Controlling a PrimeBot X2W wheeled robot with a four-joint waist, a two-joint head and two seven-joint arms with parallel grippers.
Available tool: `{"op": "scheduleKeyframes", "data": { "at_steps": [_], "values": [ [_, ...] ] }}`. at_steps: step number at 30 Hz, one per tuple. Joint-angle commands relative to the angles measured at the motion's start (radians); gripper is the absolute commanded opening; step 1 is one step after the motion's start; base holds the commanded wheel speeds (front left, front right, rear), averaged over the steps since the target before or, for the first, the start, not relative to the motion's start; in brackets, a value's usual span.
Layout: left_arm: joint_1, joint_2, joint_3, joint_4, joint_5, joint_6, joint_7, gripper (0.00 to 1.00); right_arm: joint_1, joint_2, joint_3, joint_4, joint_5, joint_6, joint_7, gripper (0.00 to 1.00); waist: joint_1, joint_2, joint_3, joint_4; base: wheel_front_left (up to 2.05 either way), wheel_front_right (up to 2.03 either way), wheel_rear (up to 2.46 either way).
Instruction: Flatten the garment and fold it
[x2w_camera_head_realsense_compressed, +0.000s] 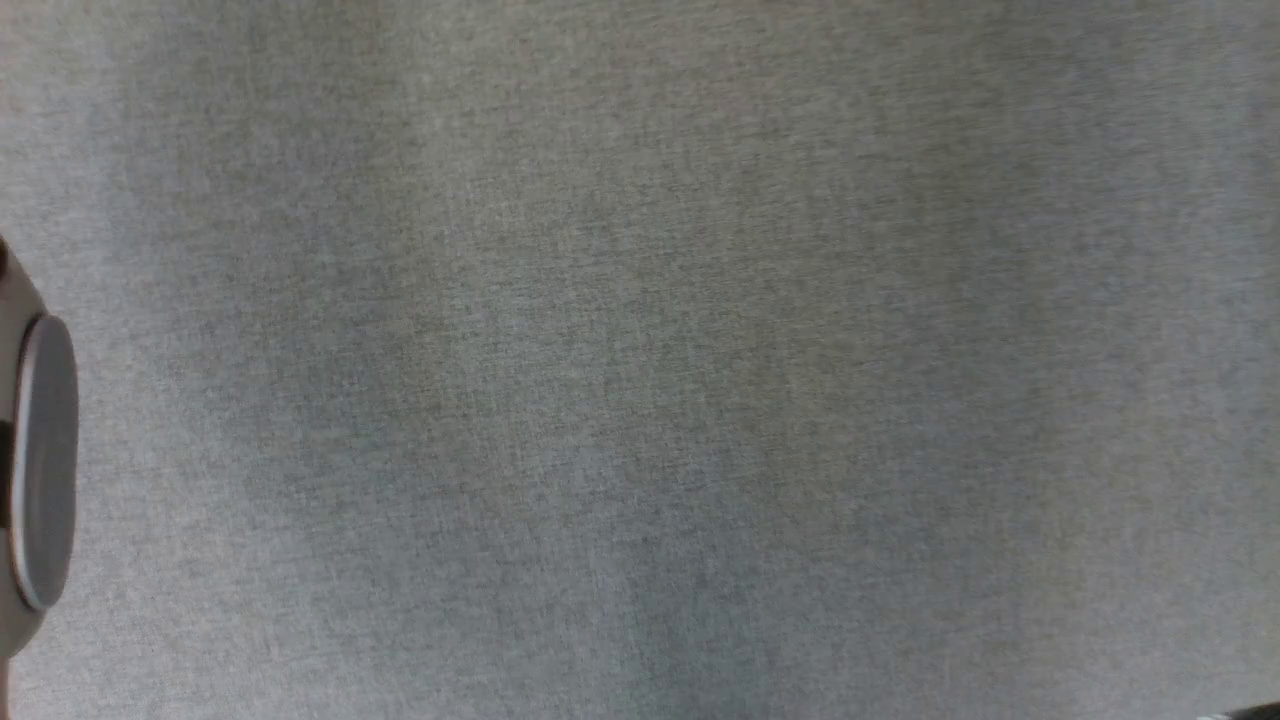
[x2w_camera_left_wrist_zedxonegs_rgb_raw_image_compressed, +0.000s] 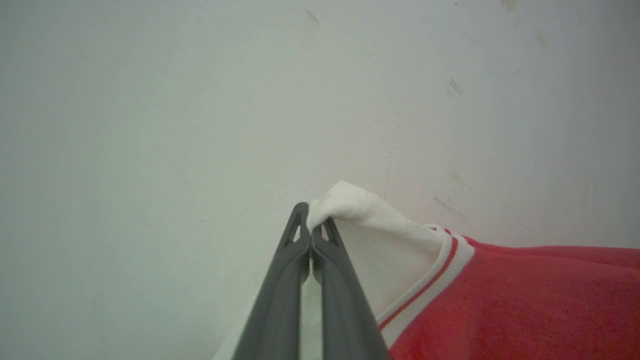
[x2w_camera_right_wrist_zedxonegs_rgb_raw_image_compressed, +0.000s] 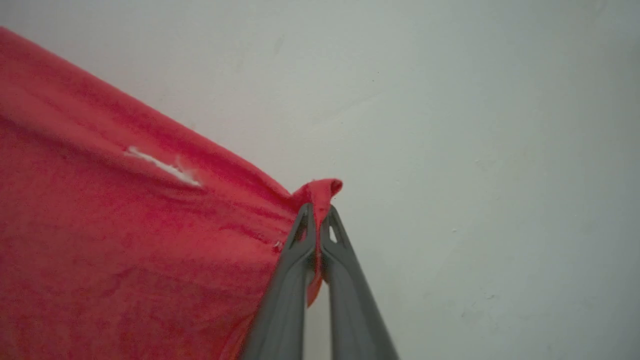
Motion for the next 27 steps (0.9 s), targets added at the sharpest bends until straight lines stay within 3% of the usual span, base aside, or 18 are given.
{"op": "scheduleKeyframes", "data": {
  "at_steps": [1, 8, 15, 21, 27],
  "values": [
    [0.015, 0.002, 0.006, -0.004, 0.004, -0.001, -0.005, 0.00, -0.003, -0.004, -0.002, -0.001, -0.004, -0.001, -0.005, 0.00, -0.0001, 0.0000, 0.017, 0.012, 0.00, 0.00, 0.00],
    [0.125, -0.008, 0.039, 0.001, -0.010, -0.083, -0.005, 0.00, 0.055, 0.001, 0.061, 0.043, 0.002, -0.001, -0.027, 0.00, -0.0001, 0.0000, 0.010, 0.037, 0.00, 0.00, 0.00],
    [0.293, 0.009, 0.042, -0.015, -0.072, -0.171, -0.002, 0.00, 0.173, -0.023, 0.183, 0.019, 0.177, -0.001, -0.034, 0.00, -0.0001, 0.0000, -0.036, 0.055, 0.00, 0.00, 0.00],
    [0.525, 0.051, 0.025, -0.131, -0.101, -0.187, 0.020, 0.00, 0.392, -0.068, 0.256, -0.118, 0.339, -0.001, -0.035, 0.00, -0.0001, 0.0000, -0.119, 0.051, 0.00, 0.00, 0.00],
    [0.877, 0.071, 0.034, -0.348, -0.137, -0.137, 0.059, 0.00, 0.740, -0.122, 0.215, -0.337, 0.478, -0.001, -0.014, 0.00, -0.0001, 0.0000, -0.228, 0.049, 0.00, 0.00, 0.00]
  ]
}}
